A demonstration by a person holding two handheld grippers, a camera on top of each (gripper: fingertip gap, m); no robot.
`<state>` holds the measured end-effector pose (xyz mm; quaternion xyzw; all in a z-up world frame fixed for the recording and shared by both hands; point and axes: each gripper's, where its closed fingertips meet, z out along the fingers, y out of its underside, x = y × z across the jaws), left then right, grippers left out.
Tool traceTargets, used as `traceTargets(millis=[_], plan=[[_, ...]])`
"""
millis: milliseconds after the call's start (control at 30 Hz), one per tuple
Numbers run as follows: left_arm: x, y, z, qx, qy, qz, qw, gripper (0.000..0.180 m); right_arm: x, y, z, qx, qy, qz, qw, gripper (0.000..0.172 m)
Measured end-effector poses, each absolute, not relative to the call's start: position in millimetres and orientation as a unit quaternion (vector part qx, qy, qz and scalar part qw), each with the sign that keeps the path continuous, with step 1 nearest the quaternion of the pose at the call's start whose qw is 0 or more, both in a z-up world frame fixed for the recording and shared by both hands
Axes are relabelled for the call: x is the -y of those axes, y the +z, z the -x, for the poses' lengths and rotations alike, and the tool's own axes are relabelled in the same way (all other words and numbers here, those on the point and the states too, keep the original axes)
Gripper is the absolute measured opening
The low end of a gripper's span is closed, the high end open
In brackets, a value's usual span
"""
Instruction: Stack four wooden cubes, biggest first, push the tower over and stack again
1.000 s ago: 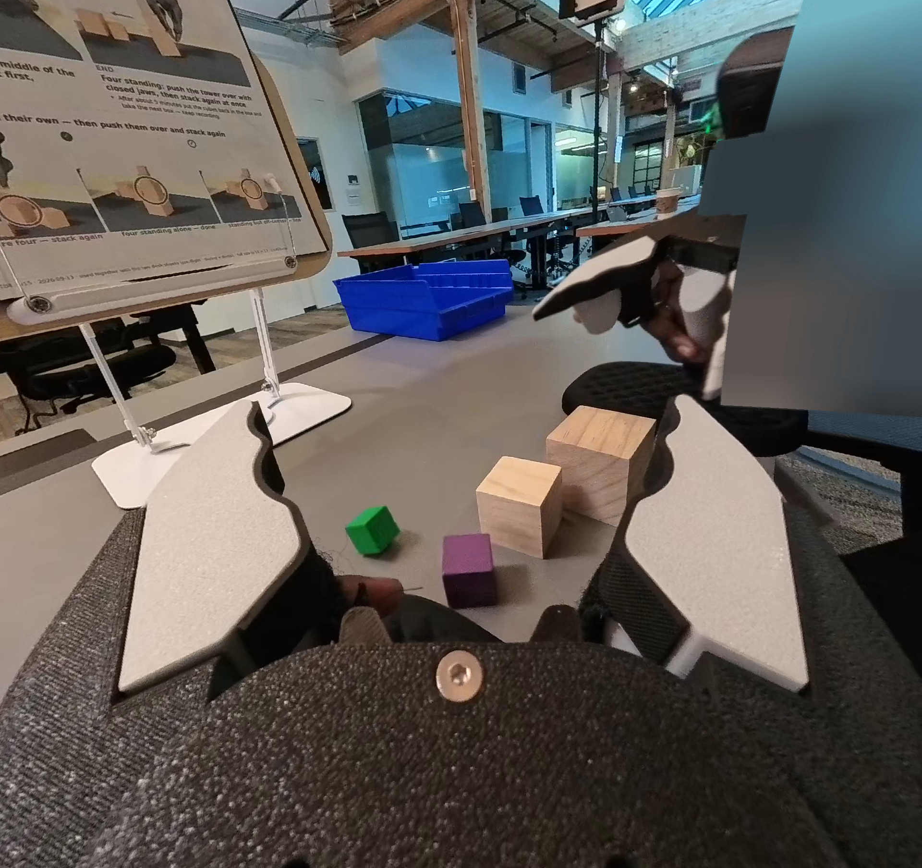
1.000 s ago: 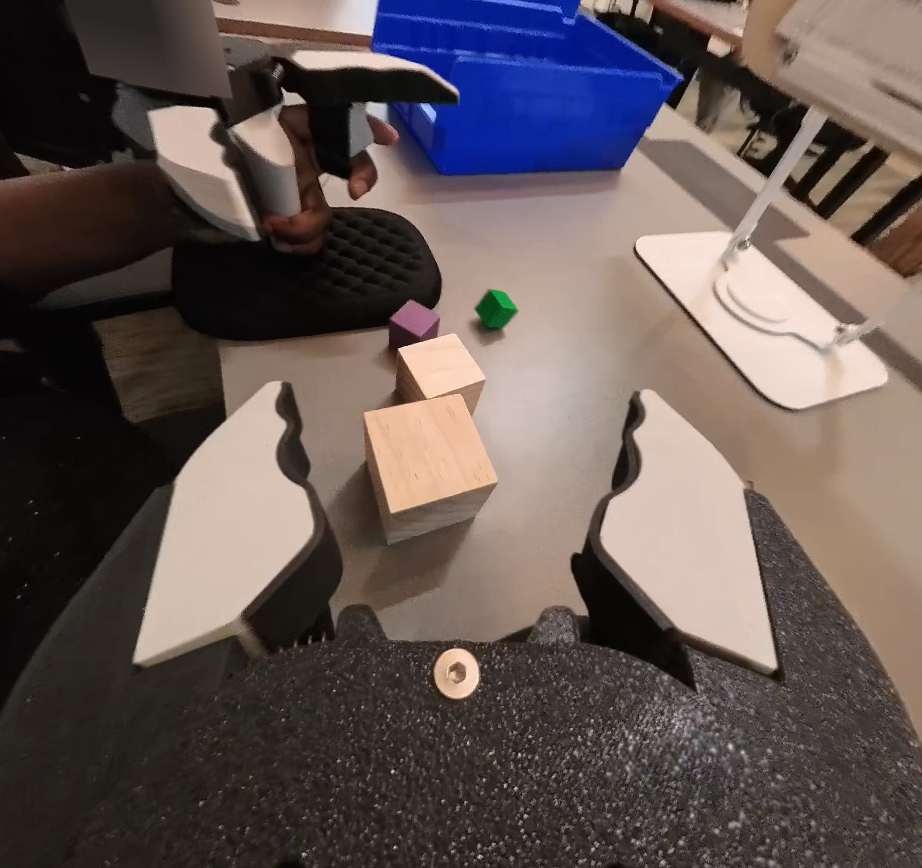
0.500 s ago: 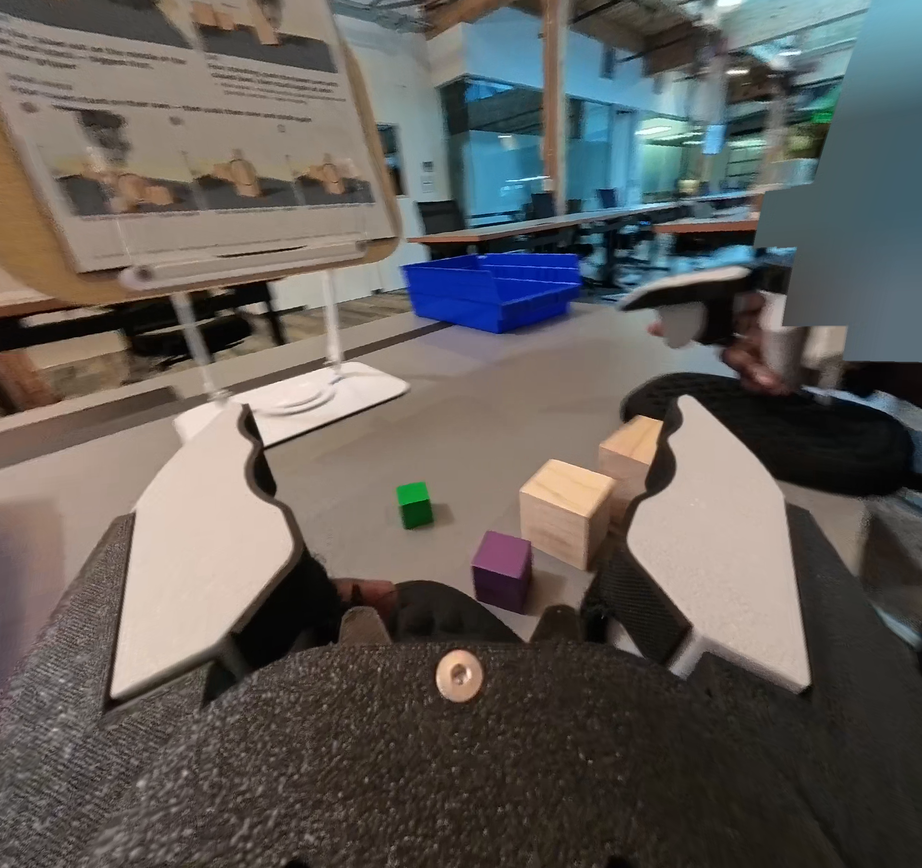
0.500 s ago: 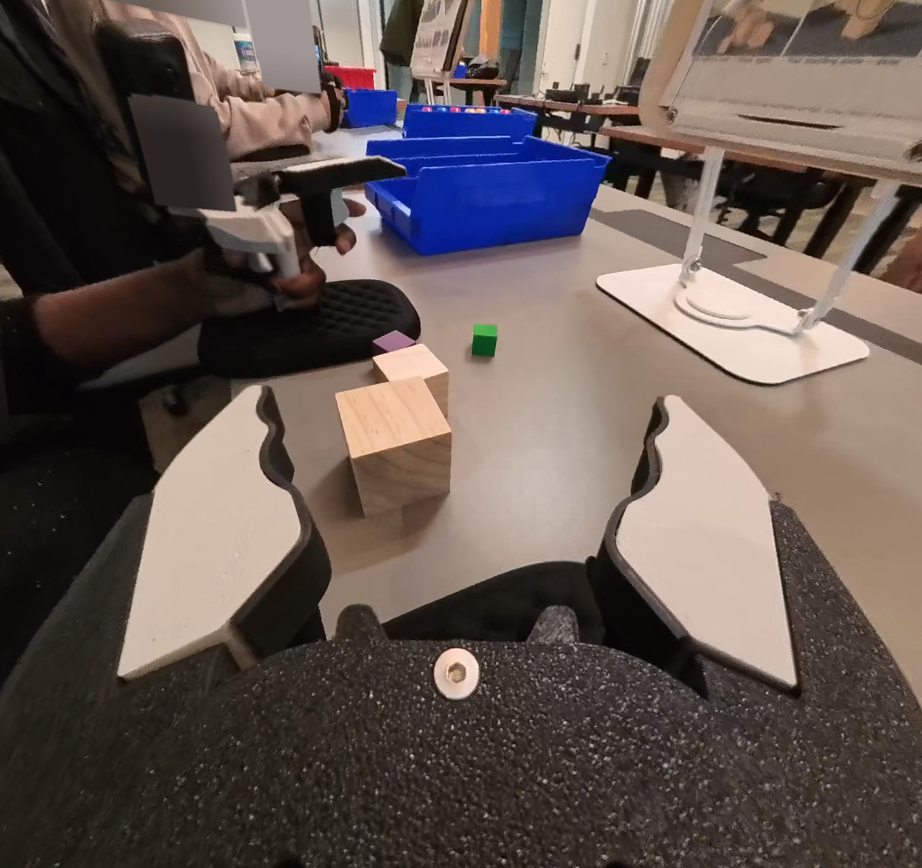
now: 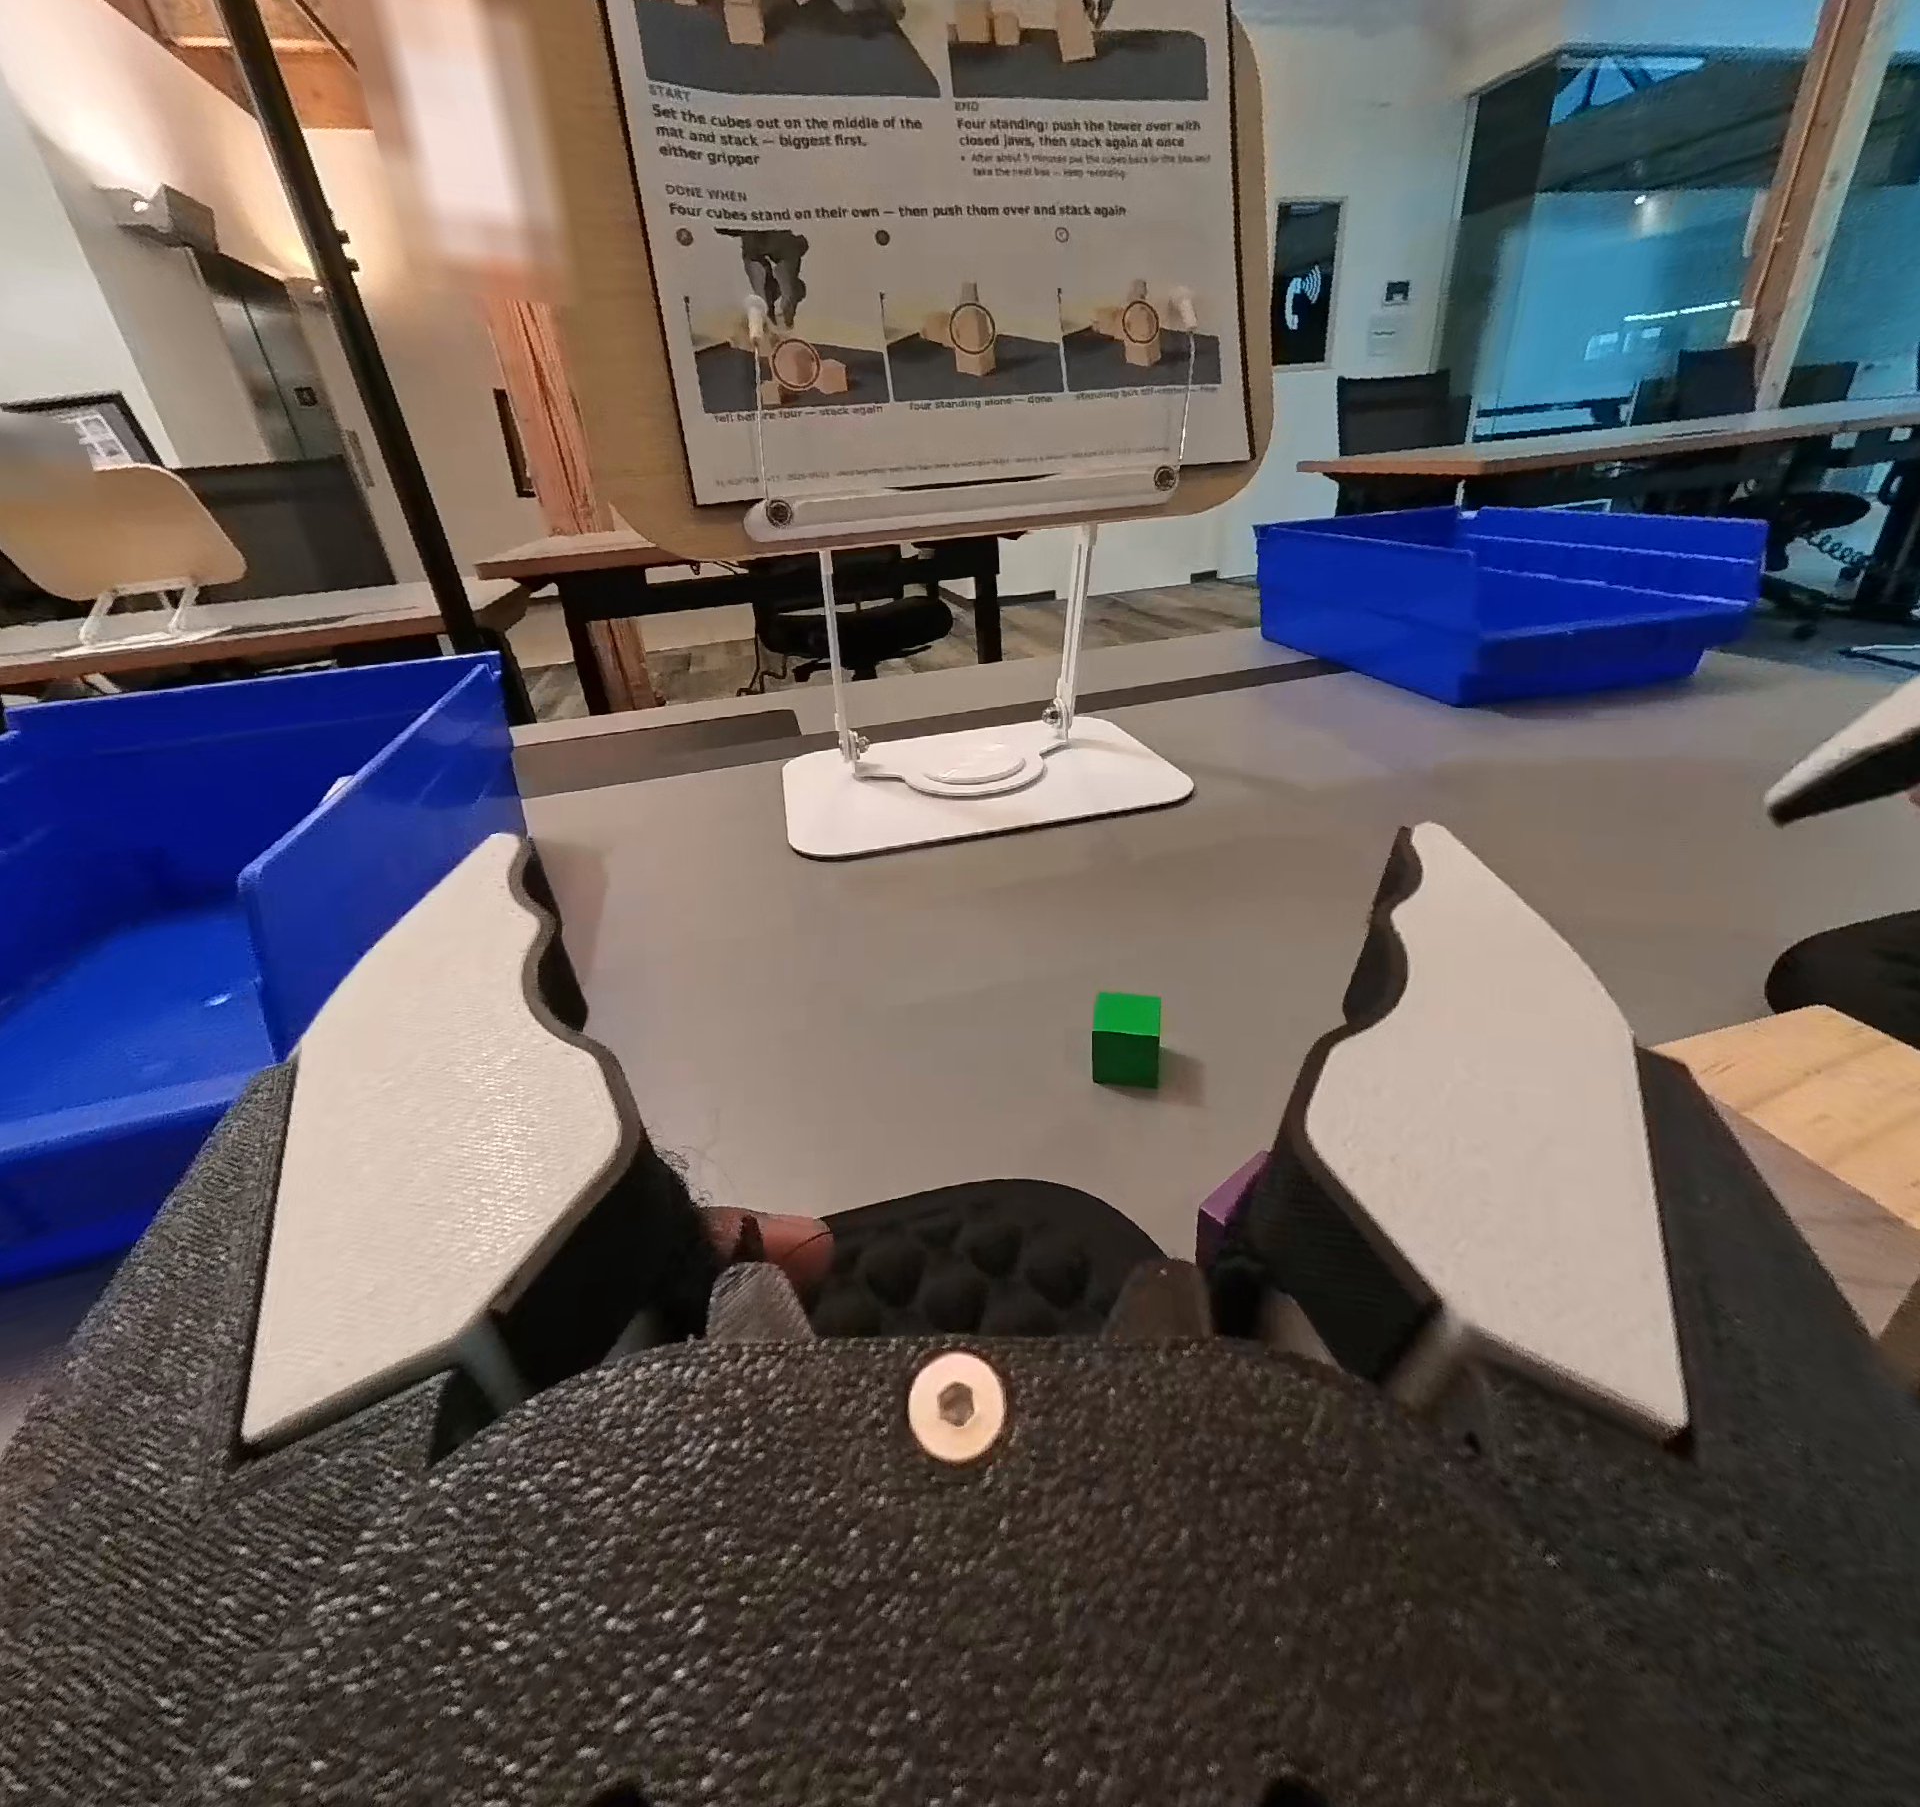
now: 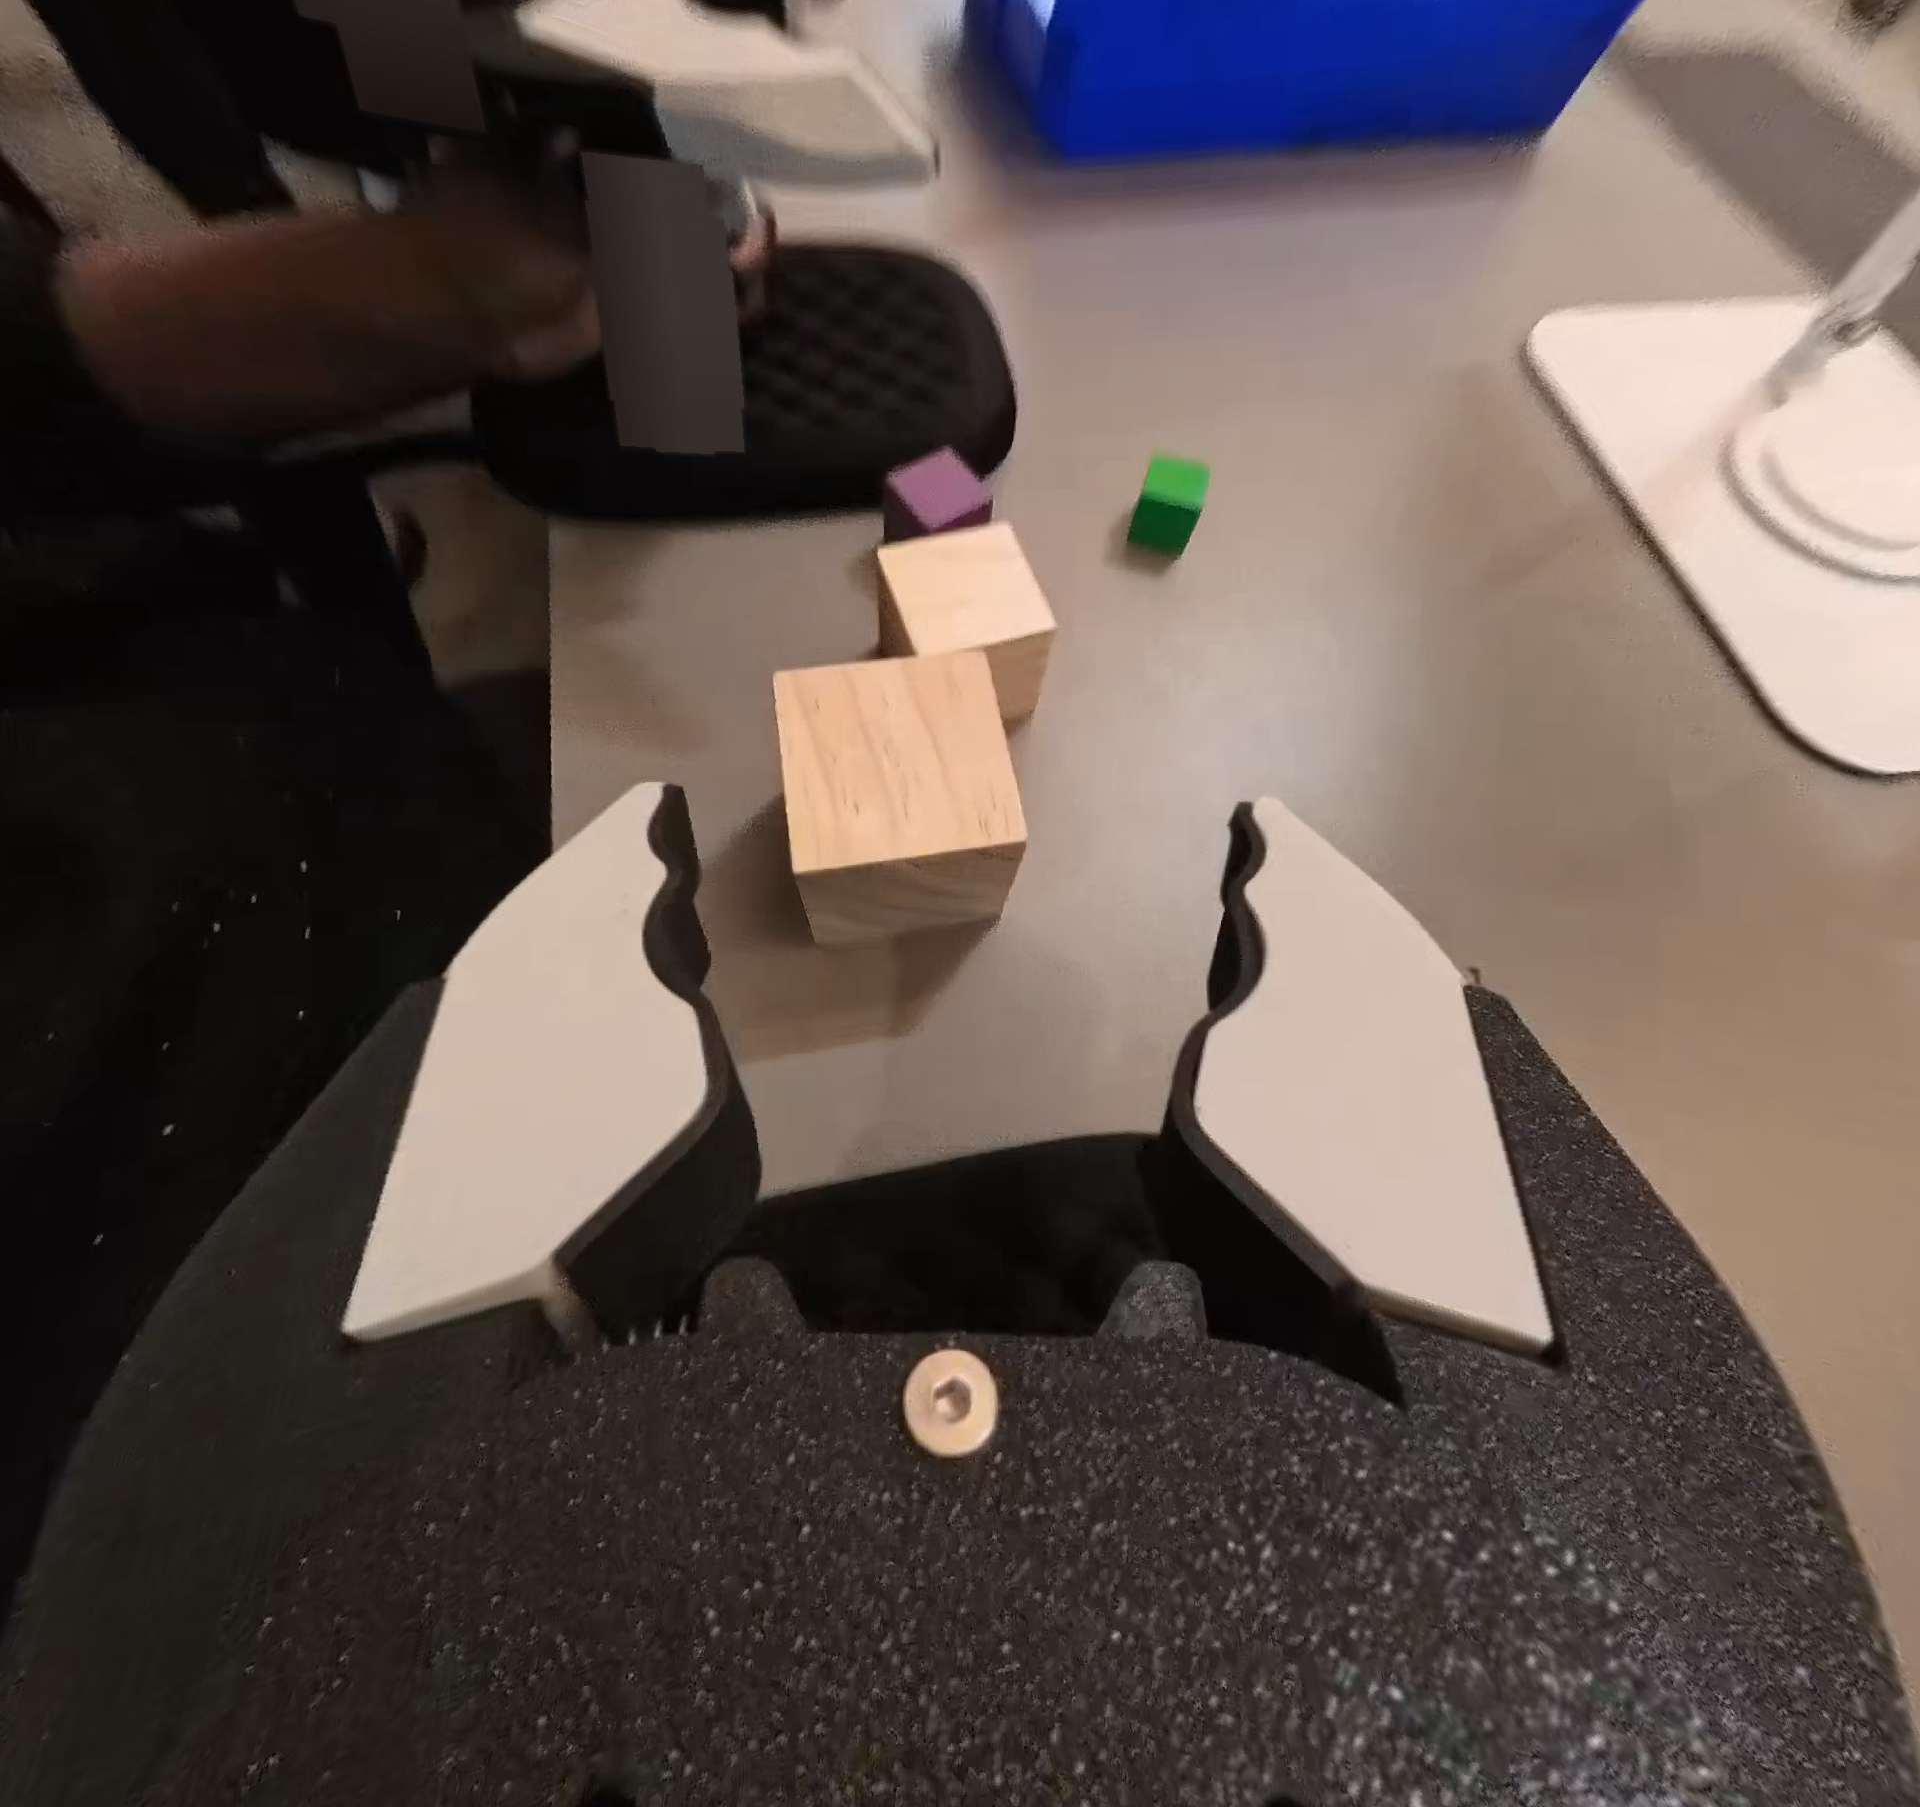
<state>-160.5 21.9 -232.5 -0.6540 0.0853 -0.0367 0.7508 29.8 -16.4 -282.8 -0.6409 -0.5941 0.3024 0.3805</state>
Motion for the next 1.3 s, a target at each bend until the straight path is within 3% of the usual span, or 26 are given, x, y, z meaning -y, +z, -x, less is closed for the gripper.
traceTargets(millis=[267, 467, 533, 600, 767, 1033, 1300], plan=[[-22.6, -234.9, 155.4, -0.102, -0.029, 0.658, 0.745, 0.144, 29.4, -311.4, -14.2, 0.714, 0.139, 0.666, 0.165, 0.082], [-22.4, -235.3, 154.2, -0.106, -0.033, 0.659, 0.744, 0.143, 26.1, -331.4, -6.9, 0.719, 0.092, 0.679, 0.116, 0.078], [-22.3, -235.3, 153.7, -0.107, -0.033, 0.659, 0.744, 0.142, 25.2, -338.6, -7.2, 0.717, 0.085, 0.684, 0.103, 0.061], [-22.2, -235.2, 153.6, -0.108, -0.035, 0.658, 0.744, 0.142, 26.3, -340.8, -6.4, 0.708, 0.092, 0.695, 0.086, 0.059], [-21.9, -234.5, 154.6, -0.104, -0.039, 0.657, 0.746, 0.142, 9.4, -319.6, -5.9, 0.705, 0.082, 0.699, 0.089, 0.059], [-21.8, -234.5, 153.4, -0.107, -0.043, 0.656, 0.746, 0.142, -57.4, -248.8, 61.2, 0.669, 0.105, 0.716, 0.17, 0.059], [-22.3, -234.9, 153.7, -0.106, -0.042, 0.657, 0.745, 0.142, -73.3, -295.4, 152.5, 0.671, 0.142, 0.71, 0.16, 0.059]])
